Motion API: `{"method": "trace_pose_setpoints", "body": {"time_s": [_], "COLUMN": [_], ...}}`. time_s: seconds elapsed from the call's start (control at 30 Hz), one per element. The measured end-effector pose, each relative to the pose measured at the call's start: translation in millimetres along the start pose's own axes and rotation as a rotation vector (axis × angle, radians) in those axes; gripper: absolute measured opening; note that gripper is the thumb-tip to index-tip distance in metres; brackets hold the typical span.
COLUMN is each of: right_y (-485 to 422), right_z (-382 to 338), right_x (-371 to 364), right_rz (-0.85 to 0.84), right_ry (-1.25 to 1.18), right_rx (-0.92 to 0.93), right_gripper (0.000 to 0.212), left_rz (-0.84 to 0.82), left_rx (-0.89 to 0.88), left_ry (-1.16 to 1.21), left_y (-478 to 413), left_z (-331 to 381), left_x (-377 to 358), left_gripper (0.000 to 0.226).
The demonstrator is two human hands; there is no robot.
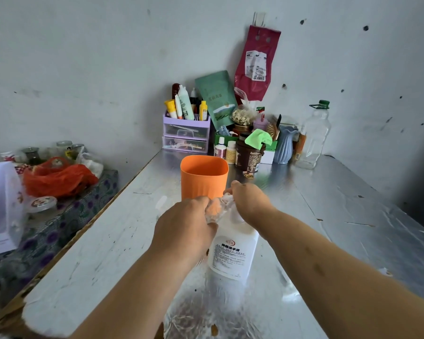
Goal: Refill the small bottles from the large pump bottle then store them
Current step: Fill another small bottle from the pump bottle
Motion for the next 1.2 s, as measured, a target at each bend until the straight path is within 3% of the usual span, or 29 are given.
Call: {"method": "trace_pose_setpoints", "body": {"time_s": [0.33, 0.47, 0.57, 0.73, 1.03, 1.2], "right_y": [5, 9, 7, 5, -3, 5], "right_z": [-8, -10, -6, -5, 0, -3], "right_x": [12, 14, 13, 11, -2, 4], "right_rz": [-0.022, -0.038, 0.003, 0.022, 0.026, -0.015], "right_ry": [-0.096, -0.088, -0.097, -0.076, 0.045, -0.087], "right_rx": [-0.037, -0.031, -0.059, -0.039, -0.023, -0.023], "right_gripper": [0.035, 0.021, 0.029, 0.032, 0.029, 0.034], "left_rz": [0.009, 0.011, 0.016, 0.009, -0.013, -0.009], "left_rx": [0.005, -0.006, -0.007, -0.001, 0.027, 0.016], "left_ry": [-0.016, -0.011, -0.003, 0.019, 0.005, -0.001], "left_y": [4, 6, 5, 4, 2, 4], "left_z": [7, 10, 10, 6, 1, 4], "left_x": [12, 14, 14, 9, 2, 5], "left_gripper": [0.015, 0.014, 0.013, 0.03, 0.024, 0.018]}}
Point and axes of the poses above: each hand's wrist, its own y-axis away from the middle knuckle, its own x-axis out of the back of the hand, z = x × y, the point moved 9 cm from there along -y, towards the middle knuckle, and after that the axes turned 14 degrees about x, right-handed, at the moved point
